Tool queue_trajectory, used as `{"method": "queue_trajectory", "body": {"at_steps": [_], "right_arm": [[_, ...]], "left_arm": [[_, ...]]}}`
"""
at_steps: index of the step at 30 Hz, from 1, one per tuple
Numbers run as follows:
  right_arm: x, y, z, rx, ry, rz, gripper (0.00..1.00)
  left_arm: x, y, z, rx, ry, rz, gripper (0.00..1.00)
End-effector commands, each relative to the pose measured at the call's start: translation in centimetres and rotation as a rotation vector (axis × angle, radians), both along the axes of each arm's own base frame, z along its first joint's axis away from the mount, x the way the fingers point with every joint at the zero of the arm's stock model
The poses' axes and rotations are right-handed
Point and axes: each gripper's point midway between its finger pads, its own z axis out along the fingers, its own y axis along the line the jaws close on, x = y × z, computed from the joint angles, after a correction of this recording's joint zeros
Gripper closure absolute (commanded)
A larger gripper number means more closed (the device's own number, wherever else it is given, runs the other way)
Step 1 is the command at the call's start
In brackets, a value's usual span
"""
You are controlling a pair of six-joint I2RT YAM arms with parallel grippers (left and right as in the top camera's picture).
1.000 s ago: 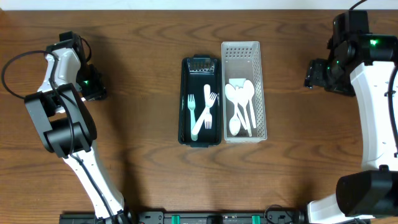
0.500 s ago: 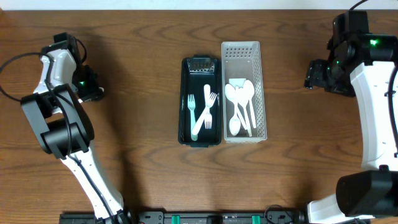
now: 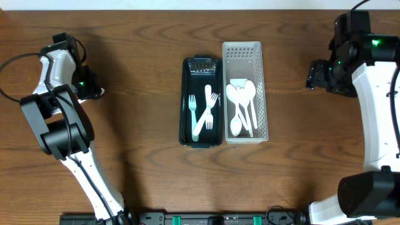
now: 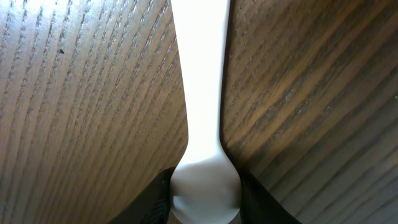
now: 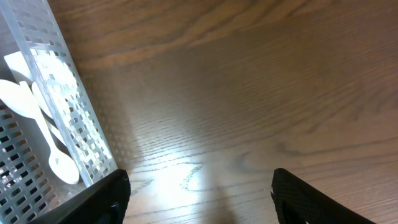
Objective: Pack container
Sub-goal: 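Move the left gripper to the white spoon and grasp it, then carry the white spoon into the black basket and release it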
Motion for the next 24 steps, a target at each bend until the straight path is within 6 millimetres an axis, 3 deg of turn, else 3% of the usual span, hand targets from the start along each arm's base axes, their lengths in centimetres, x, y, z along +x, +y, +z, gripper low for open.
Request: {"method": "queue_trajectory", "body": {"at_steps": [1,5,9,14,19,24], "right_arm": [[0.1,-0.2,0.6,-0.001,-0.021,-0.017,0.24],[0.1,-0.2,0.6,-0.001,-0.02,-0.017,0.24],[0.2,-0.2,0.6,-0.002,-0.024,-0.015,0.24],[0.7,-0.3,0.8,-0.016,-0.041,0.039,0.25],[1.1,-0.3,0.9,-0.019,-0.054,0.045,0.25],[2.0,-0.3,1.2,-0.023,-0.093,0.051,0.25]], "left_arm": [[-0.8,0.2,-0.8,0.008,0.037,-0.01,0.81],[-0.8,0.2,-0.8,0.01,0.037,-0.075,0.94],[-0.7,0.2,-0.2,0.017,0.026,-0.173,0.94],[-0.4,0.2,2.2,0.044,-0.007,-0.346,0.94],[0.1,-1.3,7.3,0.109,-0.078,-0.627,0.94],[-0.1,-5.7,14.6,0.199,-0.174,-0.904,0.94]]}}
